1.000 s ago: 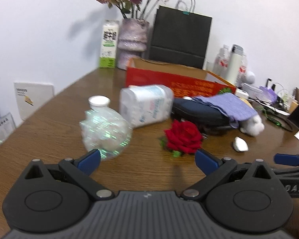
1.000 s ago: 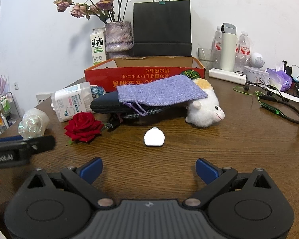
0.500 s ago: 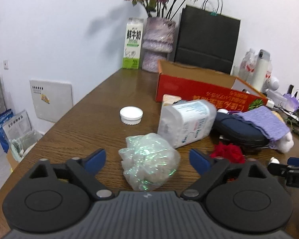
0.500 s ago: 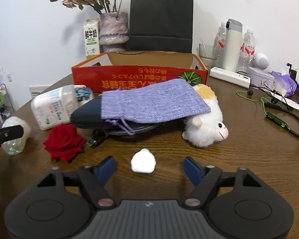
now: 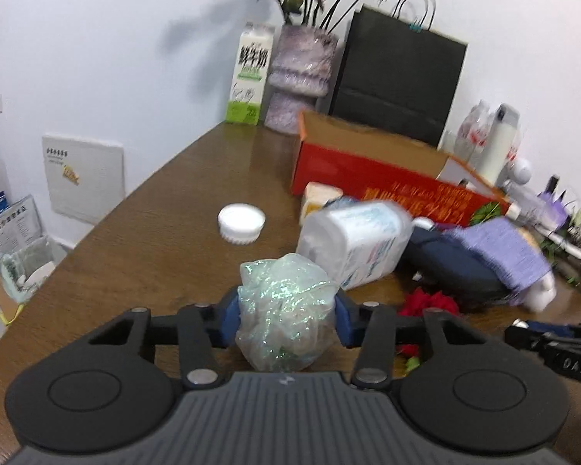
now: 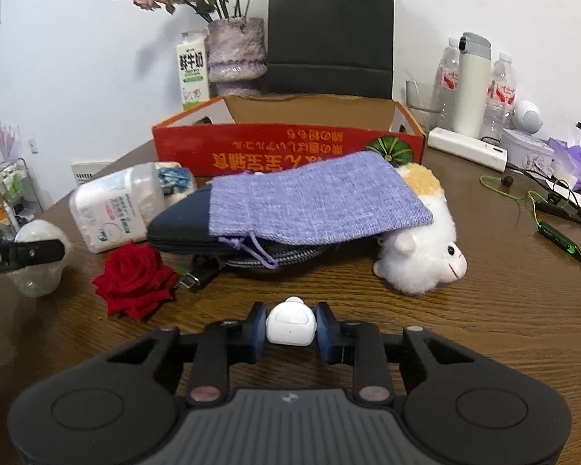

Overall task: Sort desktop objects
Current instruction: 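Reach the left gripper to the clear plastic bag and grasp it, then carry the bag into the cardboard box and open the left gripper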

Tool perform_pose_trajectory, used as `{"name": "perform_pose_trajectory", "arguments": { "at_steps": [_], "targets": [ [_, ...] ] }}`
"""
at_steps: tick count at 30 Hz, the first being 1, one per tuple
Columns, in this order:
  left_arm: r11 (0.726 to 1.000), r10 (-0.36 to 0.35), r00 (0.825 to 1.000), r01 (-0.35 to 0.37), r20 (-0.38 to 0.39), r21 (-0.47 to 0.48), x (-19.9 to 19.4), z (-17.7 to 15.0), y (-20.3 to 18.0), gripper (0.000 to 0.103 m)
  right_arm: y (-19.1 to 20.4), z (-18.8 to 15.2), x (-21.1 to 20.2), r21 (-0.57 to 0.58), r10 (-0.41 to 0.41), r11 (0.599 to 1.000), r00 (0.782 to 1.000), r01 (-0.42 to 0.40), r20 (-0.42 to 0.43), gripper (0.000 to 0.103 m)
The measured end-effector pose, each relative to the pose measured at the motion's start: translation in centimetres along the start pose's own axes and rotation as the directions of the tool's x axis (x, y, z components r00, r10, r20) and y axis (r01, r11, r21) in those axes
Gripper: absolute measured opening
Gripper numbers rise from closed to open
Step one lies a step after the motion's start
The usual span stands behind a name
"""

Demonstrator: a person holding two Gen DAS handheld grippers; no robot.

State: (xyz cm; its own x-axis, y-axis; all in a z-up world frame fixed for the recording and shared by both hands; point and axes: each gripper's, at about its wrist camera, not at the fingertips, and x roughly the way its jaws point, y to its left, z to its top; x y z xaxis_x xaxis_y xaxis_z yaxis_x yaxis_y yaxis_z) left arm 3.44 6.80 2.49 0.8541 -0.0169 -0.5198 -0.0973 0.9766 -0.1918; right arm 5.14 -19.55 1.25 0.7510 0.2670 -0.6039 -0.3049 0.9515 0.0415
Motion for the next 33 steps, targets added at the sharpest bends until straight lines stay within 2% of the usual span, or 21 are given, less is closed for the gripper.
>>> {"name": "perform_pose_trajectory", "arguments": {
  "at_steps": [6, 9, 13, 15, 18, 21, 25, 29, 33],
  "targets": [
    [0.998, -0.06, 0.995, 0.059, 0.081, 0.02, -1.6, 2.7, -1.1, 0.048, -0.7, 2.1, -2.7, -0.005, 0.017, 1.0, 0.995, -0.017, 0.097, 0.026],
    [0.995, -0.099, 0.987, 0.1, 0.124, -0.006, -1.5, 4.8, -1.8, 0.048, -0.9, 4.0, -3.7, -0.024, 0.015, 1.0, 0.987, -0.012, 0.159, 0.026],
    [0.989, -0.147, 0.972, 0.146, 0.186, 0.02, -0.8, 8.1, -3.9, 0.048, -1.0, 7.8, -3.7, -0.038, 0.027, 0.999, 0.97, -0.018, 0.24, 0.026],
    [0.985, -0.174, 0.965, 0.172, 0.198, 0.028, 0.2, 10.1, -4.9, 0.048, -1.0, 10.0, -3.2, -0.041, 0.034, 0.999, 0.961, -0.024, 0.273, 0.026],
    [0.982, -0.188, 0.963, 0.184, 0.191, 0.038, 2.3, 12.6, -5.9, 0.048, -1.3, 13.2, -1.4, -0.051, 0.039, 0.998, 0.957, -0.026, 0.288, 0.026],
    [0.979, -0.202, 0.971, 0.197, 0.131, 0.052, 5.8, 15.3, -6.8, 0.048, -2.1, 16.2, 1.5, -0.051, 0.041, 0.998, 0.967, -0.029, 0.25, 0.026],
    [0.974, -0.21, 0.977, 0.212, -0.031, 0.079, 12.0, 18.0, -8.2, 0.048, -3.8, 19.7, 7.2, -0.042, 0.036, 0.999, 0.99, -0.031, 0.136, 0.026],
    [0.979, -0.164, 0.965, 0.185, -0.205, 0.09, 18.8, 18.7, -9.5, 0.048, -5.5, 21.3, 13.6, -0.024, 0.03, 0.999, 1.0, -0.03, -0.008, 0.026],
    [0.987, -0.089, 0.94, 0.127, -0.329, 0.095, 24.4, 18.1, -9.9, 0.048, -6.7, 21.1, 19.0, 0.006, 0.033, 0.999, 0.991, -0.032, -0.126, 0.026]
  ]
}}
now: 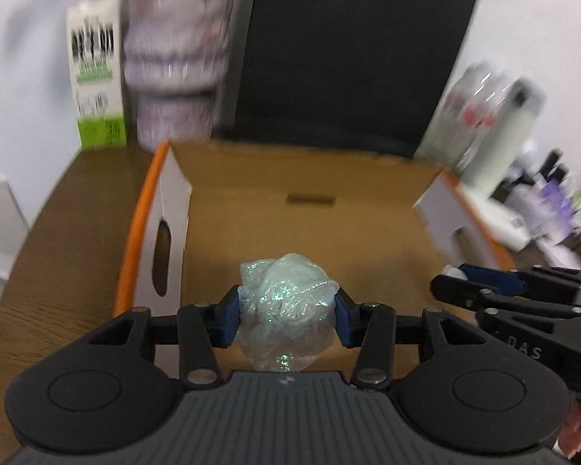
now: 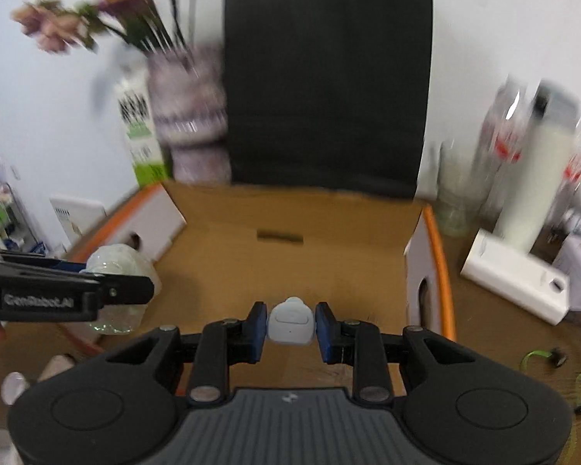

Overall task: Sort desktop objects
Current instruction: 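Carry the bag into the cardboard box and open the left gripper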

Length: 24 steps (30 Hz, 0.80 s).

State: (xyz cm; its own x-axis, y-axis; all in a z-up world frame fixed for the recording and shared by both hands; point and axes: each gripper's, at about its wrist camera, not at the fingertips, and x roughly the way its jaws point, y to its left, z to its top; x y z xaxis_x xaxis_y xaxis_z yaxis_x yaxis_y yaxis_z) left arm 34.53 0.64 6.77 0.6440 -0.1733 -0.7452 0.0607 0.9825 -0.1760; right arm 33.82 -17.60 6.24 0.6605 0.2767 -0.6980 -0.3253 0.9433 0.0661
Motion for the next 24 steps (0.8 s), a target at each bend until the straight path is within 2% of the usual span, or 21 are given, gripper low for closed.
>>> {"name": "perform_pose_trajectory", "arguments": {
  "at_steps": [3, 6, 9, 12, 13, 14, 16, 19, 24],
  "targets": [
    [0.999, 0.004, 0.999, -0.005, -0.052, -0.033, 2.0, -0.1, 0.6, 0.048, -0.2, -0.5, 2.0, 0.004, -0.018, 1.0, 0.999, 0.018, -0.05, 0.026],
    [1.0, 0.013, 0.997, -0.015, -0.081, -0.025, 2.9, 0.0, 0.6, 0.05, -0.1, -0.8, 3.4, -0.003, -0.017, 1.0, 0.996, 0.017, -0.087, 0.026],
    [1.0, 0.022, 0.994, -0.024, -0.107, -0.018, 3.5, -0.3, 0.5, 0.056, -0.1, -1.0, 4.3, 0.006, -0.013, 1.0, 0.99, 0.014, -0.144, 0.028],
    [0.999, 0.024, 0.997, -0.026, -0.068, -0.031, 2.8, -0.3, 0.6, 0.079, 0.0, -1.3, 3.9, 0.009, -0.012, 1.0, 0.99, 0.014, -0.139, 0.048],
    [0.999, 0.025, 0.999, -0.026, -0.047, -0.033, 2.2, -0.3, 0.7, 0.087, -0.1, -1.3, 3.4, 0.011, -0.01, 1.0, 0.992, 0.012, -0.128, 0.066],
    [0.999, 0.016, 0.999, -0.017, -0.03, -0.031, 1.8, -0.1, 0.5, 0.095, 0.0, -1.2, 2.9, 0.011, -0.011, 1.0, 0.994, 0.013, -0.111, 0.079],
    [1.0, 0.018, 1.0, -0.018, 0.022, -0.016, 0.0, -0.1, 0.4, 0.103, 0.1, -0.9, 1.3, 0.0, -0.004, 1.0, 0.998, 0.004, -0.071, 0.083],
    [1.0, 0.003, 0.996, -0.005, 0.085, 0.025, -2.4, -0.4, -0.3, 0.103, 0.3, -0.8, -1.4, -0.017, -0.001, 1.0, 1.0, 0.001, -0.013, 0.098],
    [0.996, -0.039, 0.985, 0.026, 0.166, 0.08, -7.0, -2.0, -0.7, 0.103, 0.2, -2.2, -6.5, -0.022, 0.003, 1.0, 0.997, -0.001, 0.077, 0.101]
  ]
}}
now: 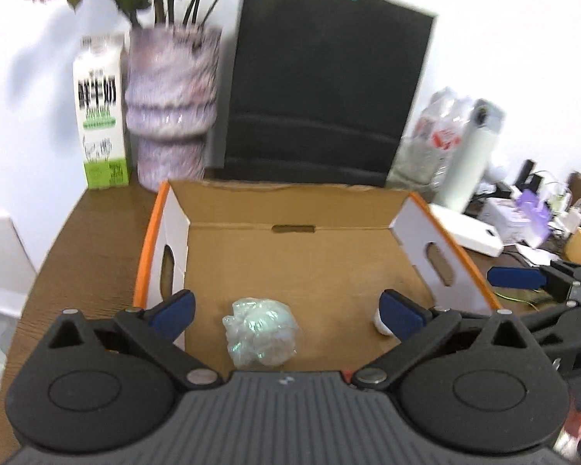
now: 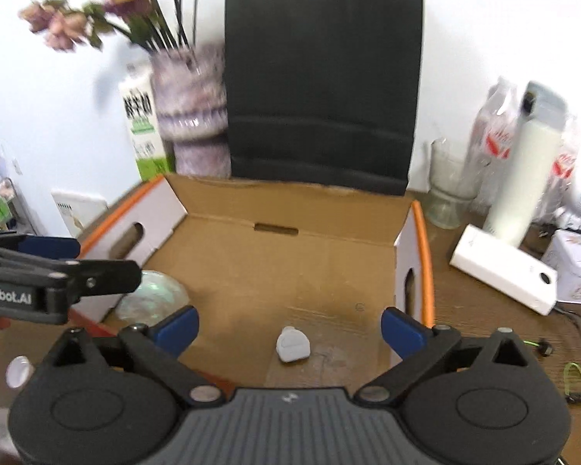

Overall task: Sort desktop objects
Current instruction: 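Carry the bag into the cardboard box and open the left gripper, then grasp the white plastic bottle with the left gripper while the right grasps the plush sheep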

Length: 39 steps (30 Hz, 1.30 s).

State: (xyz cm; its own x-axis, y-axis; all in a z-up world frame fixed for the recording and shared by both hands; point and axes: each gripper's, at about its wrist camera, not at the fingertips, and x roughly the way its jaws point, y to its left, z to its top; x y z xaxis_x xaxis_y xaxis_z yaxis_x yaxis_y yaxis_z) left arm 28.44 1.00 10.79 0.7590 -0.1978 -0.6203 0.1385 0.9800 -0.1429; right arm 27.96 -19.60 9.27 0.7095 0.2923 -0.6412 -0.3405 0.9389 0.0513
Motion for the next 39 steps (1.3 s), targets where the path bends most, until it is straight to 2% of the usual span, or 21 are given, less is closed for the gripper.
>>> {"name": "perform_pose_trajectory", "arguments": {
  "at_steps": [6, 10, 14, 21, 29, 33, 39],
  "targets": [
    [0.998, 0.013, 0.993, -0.02, 0.116, 0.059, -5.8, -3.1, -0.2, 0.103, -0.6, -3.7, -6.3, 0.01, -0.002, 1.0, 0.995, 0.001, 0.098, 0.102],
    [0.999, 0.021, 0.982, -0.028, 0.186, 0.038, -9.3, -6.7, 1.0, 0.103, -0.9, -8.0, -9.7, 0.034, -0.017, 0.999, 0.987, 0.012, 0.161, 0.103],
    [0.999, 0.045, 0.972, -0.044, 0.23, -0.01, -11.7, -10.8, 2.3, 0.103, -0.8, -12.0, -11.7, 0.064, -0.043, 0.997, 0.982, 0.032, 0.184, 0.103],
    [0.992, 0.072, 0.974, -0.047, 0.213, -0.118, -13.5, -15.9, 4.1, 0.103, 1.0, -17.2, -13.7, 0.088, -0.047, 0.996, 0.981, 0.03, 0.191, 0.103],
    [0.994, 0.076, 0.978, -0.059, 0.197, -0.088, -13.9, -18.0, 3.5, 0.103, 4.7, -19.7, -13.6, 0.024, -0.01, 1.0, 0.988, 0.006, 0.152, 0.103],
    [0.997, 0.072, 0.978, -0.062, 0.193, -0.055, -13.9, -18.2, 3.1, 0.103, 5.6, -20.1, -13.4, 0.006, -0.071, 0.997, 0.986, 0.07, 0.149, 0.103],
    [0.995, 0.096, 0.976, -0.089, 0.195, -0.044, -12.9, -18.2, 3.2, 0.103, 3.0, -19.7, -13.0, 0.054, -0.193, 0.981, 0.972, 0.188, 0.135, 0.103]
  ]
}}
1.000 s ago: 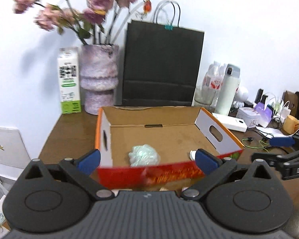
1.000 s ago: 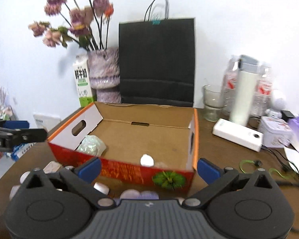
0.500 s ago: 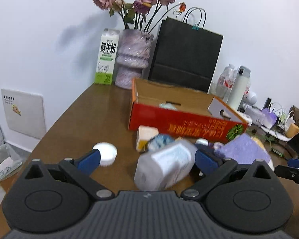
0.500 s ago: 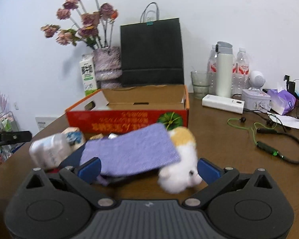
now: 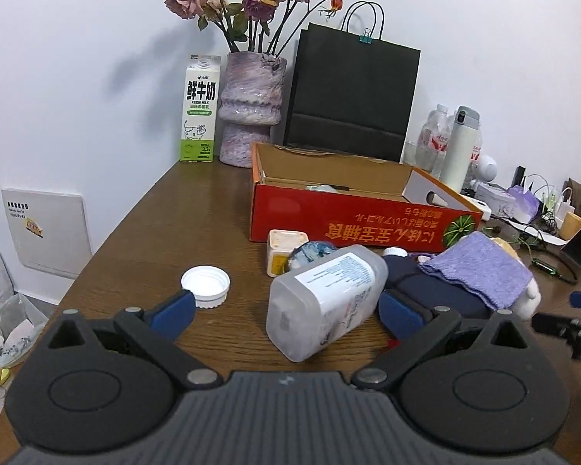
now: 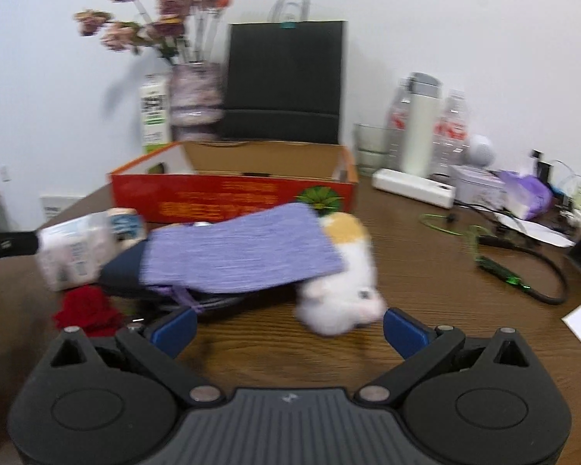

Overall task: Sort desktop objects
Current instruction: 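Grasp the white plastic bottle with the left gripper while the right grasps the plush sheep, then carry bottle and sheep into the box and open both grippers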

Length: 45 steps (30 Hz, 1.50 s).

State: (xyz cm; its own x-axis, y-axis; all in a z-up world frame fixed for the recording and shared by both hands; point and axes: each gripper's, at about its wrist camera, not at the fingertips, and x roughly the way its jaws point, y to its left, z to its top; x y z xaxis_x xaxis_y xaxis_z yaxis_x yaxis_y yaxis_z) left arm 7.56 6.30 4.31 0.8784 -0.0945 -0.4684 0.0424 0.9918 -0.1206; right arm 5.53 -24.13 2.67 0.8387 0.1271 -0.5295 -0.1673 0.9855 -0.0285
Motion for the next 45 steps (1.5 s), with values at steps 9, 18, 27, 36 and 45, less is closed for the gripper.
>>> {"name": "perform_pose_trajectory", "arguments": {
  "at_steps": [9, 18, 27, 36, 45],
  "targets": [
    [0.997, 0.012, 0.999, -0.009, -0.036, 0.082, 2.8, 0.4, -1.1, 0.103, -1.3, 0.4, 3.8, -0.049, -0.069, 0.997, 0.995, 0.065, -0.068, 0.103],
    [0.991, -0.015, 0.998, 0.023, -0.058, 0.135, 5.2, 0.6, -1.4, 0.103, -1.5, 1.6, 7.0, -0.064, -0.07, 0.996, 0.994, 0.064, -0.082, 0.101],
    [0.985, -0.057, 0.995, 0.069, -0.077, 0.159, 6.2, 0.7, -2.0, 0.102, -1.9, 1.8, 8.4, -0.05, -0.005, 0.999, 0.997, 0.001, -0.083, 0.058],
    [0.975, -0.063, 0.994, 0.081, -0.089, 0.207, 6.1, 0.4, -3.3, 0.041, -2.0, 1.7, 7.4, -0.045, -0.012, 0.999, 0.999, 0.009, -0.052, 0.05],
    [0.983, -0.054, 0.998, 0.058, -0.023, 0.172, 3.9, 0.5, -3.3, 0.041, -3.0, 1.5, 4.4, -0.067, -0.094, 0.993, 0.995, 0.097, 0.036, 0.049]
  ]
}}
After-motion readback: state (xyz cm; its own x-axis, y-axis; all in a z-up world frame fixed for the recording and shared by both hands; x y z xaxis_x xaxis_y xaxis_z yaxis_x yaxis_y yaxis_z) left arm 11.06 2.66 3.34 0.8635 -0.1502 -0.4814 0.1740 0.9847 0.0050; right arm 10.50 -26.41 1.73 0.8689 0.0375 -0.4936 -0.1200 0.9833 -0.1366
